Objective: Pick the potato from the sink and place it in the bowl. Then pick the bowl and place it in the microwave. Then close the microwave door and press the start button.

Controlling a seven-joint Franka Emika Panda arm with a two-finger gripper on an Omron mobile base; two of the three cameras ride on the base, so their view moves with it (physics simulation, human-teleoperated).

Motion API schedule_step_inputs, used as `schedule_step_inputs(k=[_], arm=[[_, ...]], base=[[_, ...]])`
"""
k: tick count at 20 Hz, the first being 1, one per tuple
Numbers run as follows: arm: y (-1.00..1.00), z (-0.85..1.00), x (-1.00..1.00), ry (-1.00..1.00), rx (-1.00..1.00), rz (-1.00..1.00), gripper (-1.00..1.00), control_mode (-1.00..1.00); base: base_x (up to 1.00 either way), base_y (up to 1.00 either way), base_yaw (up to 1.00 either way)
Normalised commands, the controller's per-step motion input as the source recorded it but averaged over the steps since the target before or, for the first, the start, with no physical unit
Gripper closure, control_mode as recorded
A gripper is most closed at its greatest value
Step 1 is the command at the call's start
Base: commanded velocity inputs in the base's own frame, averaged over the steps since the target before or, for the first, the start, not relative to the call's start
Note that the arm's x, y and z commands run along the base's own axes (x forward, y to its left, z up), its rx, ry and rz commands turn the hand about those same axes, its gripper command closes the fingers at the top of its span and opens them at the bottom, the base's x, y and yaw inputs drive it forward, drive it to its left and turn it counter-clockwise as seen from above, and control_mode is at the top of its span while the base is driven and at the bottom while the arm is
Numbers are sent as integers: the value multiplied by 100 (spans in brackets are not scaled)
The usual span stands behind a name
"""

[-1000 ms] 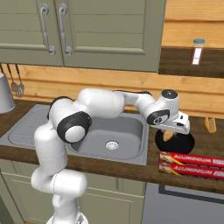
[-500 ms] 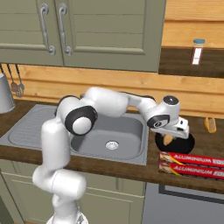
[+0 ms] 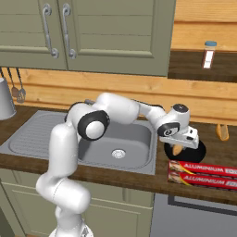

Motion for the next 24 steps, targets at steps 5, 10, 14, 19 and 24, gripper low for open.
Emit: schedule_step_inputs(k=[5,10,14,19,24], arm=[[0,-38,26,3,0,0,-100,-100],[0,-28,37,5,0,0,-100,-100],[0,2,2,0,0,0,-100,-100],[0,27,0,0,0,0,-100,-100],[25,43,-17,-4,-3,0,-100,-100]], base=[[0,0,0],[0,0,0],[0,0,0],[0,0,0],[0,0,0]])
